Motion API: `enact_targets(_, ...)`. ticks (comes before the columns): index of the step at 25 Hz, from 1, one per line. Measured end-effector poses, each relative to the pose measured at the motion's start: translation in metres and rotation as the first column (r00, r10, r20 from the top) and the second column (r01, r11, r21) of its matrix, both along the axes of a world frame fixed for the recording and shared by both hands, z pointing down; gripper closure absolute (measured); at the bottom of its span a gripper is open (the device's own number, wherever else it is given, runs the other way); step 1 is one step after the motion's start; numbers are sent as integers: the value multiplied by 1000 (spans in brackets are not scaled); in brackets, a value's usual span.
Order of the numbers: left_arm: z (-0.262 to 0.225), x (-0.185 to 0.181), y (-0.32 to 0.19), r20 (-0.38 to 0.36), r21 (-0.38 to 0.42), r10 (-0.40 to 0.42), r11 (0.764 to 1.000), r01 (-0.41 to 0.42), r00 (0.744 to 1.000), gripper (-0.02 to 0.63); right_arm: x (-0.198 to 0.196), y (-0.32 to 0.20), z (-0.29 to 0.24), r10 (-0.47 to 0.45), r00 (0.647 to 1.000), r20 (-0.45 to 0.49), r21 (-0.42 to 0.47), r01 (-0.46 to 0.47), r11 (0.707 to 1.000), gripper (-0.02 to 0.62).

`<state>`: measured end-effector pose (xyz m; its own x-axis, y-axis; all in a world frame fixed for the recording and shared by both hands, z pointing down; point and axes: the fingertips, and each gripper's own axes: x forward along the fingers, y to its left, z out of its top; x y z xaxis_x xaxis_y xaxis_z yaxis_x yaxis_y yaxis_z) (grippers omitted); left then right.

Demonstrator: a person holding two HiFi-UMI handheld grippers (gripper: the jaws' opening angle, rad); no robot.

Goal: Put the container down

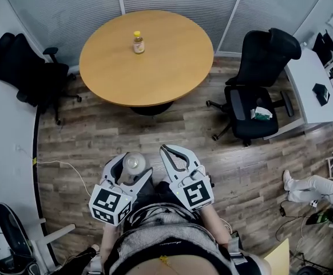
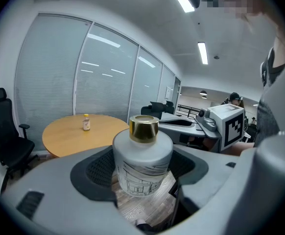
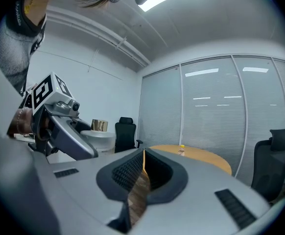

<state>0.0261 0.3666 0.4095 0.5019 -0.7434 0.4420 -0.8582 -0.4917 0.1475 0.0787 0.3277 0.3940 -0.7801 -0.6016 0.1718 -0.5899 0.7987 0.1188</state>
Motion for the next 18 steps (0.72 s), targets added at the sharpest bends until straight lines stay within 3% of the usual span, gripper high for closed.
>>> enact_targets(18,-2,-32,-37,-11,15,7,1000,-7,1000,282,-28,-30,-3,48,999,25,-28,-47,999,572)
